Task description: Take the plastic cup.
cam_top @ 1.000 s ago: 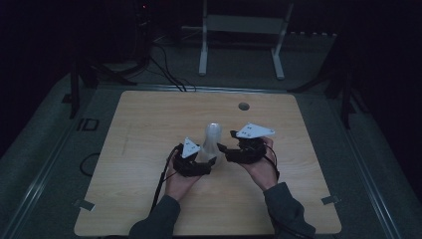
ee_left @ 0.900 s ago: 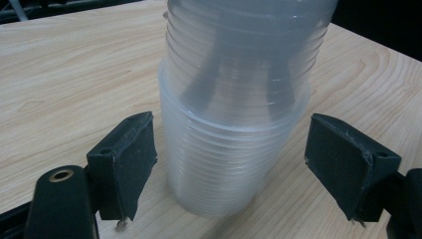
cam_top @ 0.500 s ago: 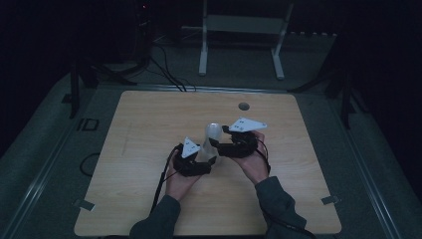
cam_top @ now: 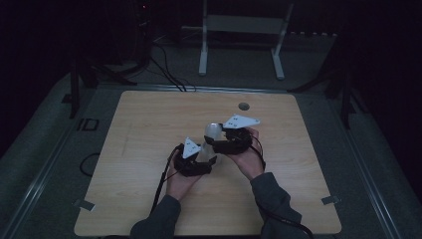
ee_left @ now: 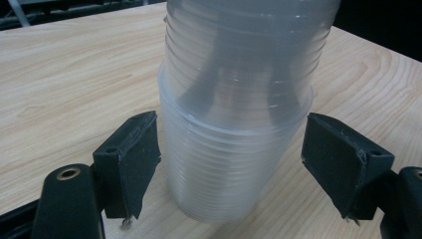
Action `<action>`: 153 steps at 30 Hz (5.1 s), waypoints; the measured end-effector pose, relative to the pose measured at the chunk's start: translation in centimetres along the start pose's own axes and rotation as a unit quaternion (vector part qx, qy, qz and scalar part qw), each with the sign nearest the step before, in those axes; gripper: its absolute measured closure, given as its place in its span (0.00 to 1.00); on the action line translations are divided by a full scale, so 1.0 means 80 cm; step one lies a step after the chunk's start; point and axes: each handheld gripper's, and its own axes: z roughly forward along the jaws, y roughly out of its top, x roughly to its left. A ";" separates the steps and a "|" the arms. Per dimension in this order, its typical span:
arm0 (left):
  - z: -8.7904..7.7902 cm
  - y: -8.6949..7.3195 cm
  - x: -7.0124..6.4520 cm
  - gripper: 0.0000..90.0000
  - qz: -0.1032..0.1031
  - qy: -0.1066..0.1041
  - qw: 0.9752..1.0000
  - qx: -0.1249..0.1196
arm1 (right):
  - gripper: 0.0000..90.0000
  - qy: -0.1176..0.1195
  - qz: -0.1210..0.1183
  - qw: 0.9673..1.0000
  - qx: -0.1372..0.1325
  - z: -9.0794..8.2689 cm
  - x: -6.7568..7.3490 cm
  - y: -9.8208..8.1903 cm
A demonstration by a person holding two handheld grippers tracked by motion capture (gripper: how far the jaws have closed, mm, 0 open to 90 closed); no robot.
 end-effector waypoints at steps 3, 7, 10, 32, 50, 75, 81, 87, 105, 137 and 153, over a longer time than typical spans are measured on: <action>0.003 0.001 0.000 0.24 0.003 0.002 1.000 0.000 | 0.40 0.004 0.008 1.000 -0.002 0.001 -0.002 0.000; 0.009 0.002 -0.002 0.20 0.002 0.003 1.000 0.000 | 0.42 0.008 0.012 1.000 -0.002 0.001 -0.003 -0.001; 0.012 0.003 -0.002 0.19 0.005 0.003 1.000 -0.001 | 0.42 0.008 0.012 1.000 -0.002 0.001 -0.003 0.000; 0.022 0.005 -0.005 0.23 0.017 0.012 1.000 -0.016 | 0.42 0.011 0.013 1.000 -0.003 -0.001 -0.001 0.002; 0.021 0.005 -0.005 0.23 0.023 0.013 1.000 -0.013 | 0.43 0.011 0.012 1.000 -0.018 -0.011 -0.004 0.016; 0.022 0.002 -0.006 0.21 0.024 0.019 0.999 -0.015 | 0.43 0.012 0.025 0.999 -0.041 -0.022 -0.006 0.028; 0.019 0.002 -0.005 0.21 0.023 0.015 1.000 -0.013 | 0.43 0.011 0.025 0.999 -0.047 -0.026 -0.006 0.030; 0.015 0.004 -0.005 0.21 0.024 0.015 0.999 -0.019 | 0.43 0.010 0.025 0.998 -0.053 -0.029 -0.005 0.032; 0.003 0.001 -0.001 0.18 0.020 0.009 0.999 -0.026 | 0.43 0.006 0.026 0.997 -0.074 -0.042 -0.005 0.041; -0.017 -0.012 0.000 0.24 0.015 -0.007 0.999 -0.037 | 0.44 0.006 0.039 0.993 -0.110 -0.071 -0.016 0.056; -0.026 -0.016 -0.001 0.26 0.015 -0.011 0.999 -0.038 | 0.44 -0.008 0.041 0.992 -0.120 -0.095 -0.023 0.050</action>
